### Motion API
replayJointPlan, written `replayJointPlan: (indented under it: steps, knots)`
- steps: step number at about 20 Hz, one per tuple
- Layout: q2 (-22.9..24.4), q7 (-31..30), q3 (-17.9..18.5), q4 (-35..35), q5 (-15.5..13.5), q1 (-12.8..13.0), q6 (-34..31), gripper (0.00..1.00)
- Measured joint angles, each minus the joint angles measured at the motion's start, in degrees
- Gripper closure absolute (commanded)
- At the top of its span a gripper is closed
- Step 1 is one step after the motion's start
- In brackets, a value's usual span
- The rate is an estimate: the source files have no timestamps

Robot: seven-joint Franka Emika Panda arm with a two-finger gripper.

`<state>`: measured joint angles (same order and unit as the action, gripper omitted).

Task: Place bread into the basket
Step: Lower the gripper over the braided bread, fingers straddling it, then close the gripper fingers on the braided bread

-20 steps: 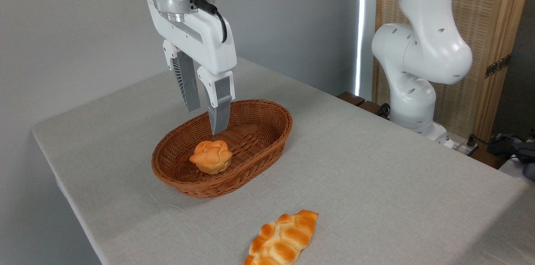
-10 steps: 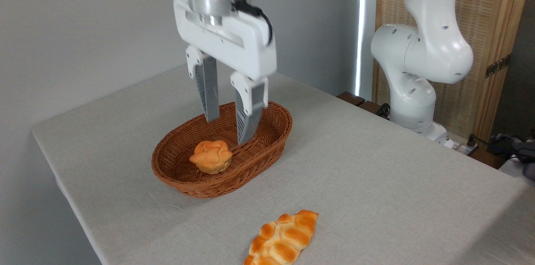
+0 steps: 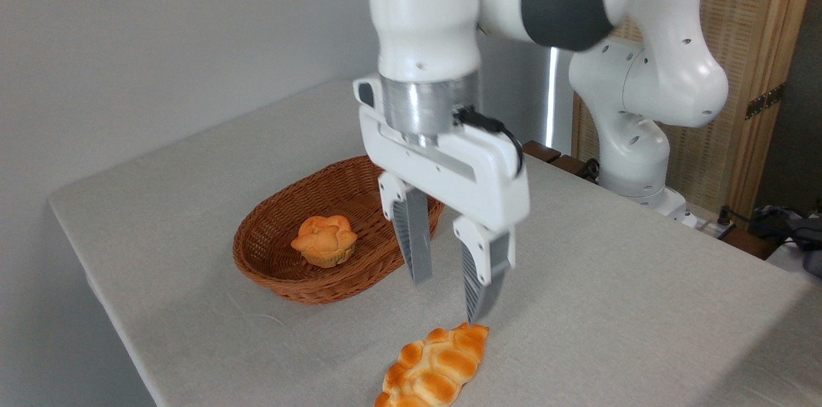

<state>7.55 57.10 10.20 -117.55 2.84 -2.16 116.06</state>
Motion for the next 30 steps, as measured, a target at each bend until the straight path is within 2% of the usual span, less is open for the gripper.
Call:
replayJointPlan:
  steps: [3, 5, 11, 14, 16, 26, 27, 30]
  knots:
    - [-3.57, 0.22, 1.67, -3.32, 0.06, -0.02, 9.04, 0.0]
    - [-5.63, 0.22, 2.2, -4.19, 0.06, -0.02, 11.91, 0.0]
    - [-5.34, 0.2, 2.2, -4.12, -0.28, 0.14, 12.23, 0.0]
    - [-5.12, 0.18, 2.11, -4.11, -3.1, 0.36, 12.23, 0.0]
    - [-5.19, 0.18, 2.0, -4.16, -3.88, 0.59, 12.23, 0.0]
    - [-8.2, 0.12, 1.35, -4.5, -4.24, 1.67, 12.24, 0.0]
    - [-8.37, 0.12, 1.27, -4.5, -4.29, 1.79, 12.24, 0.01]
    - [-8.64, 0.12, 1.06, -4.5, -4.42, 1.93, 12.24, 0.2]
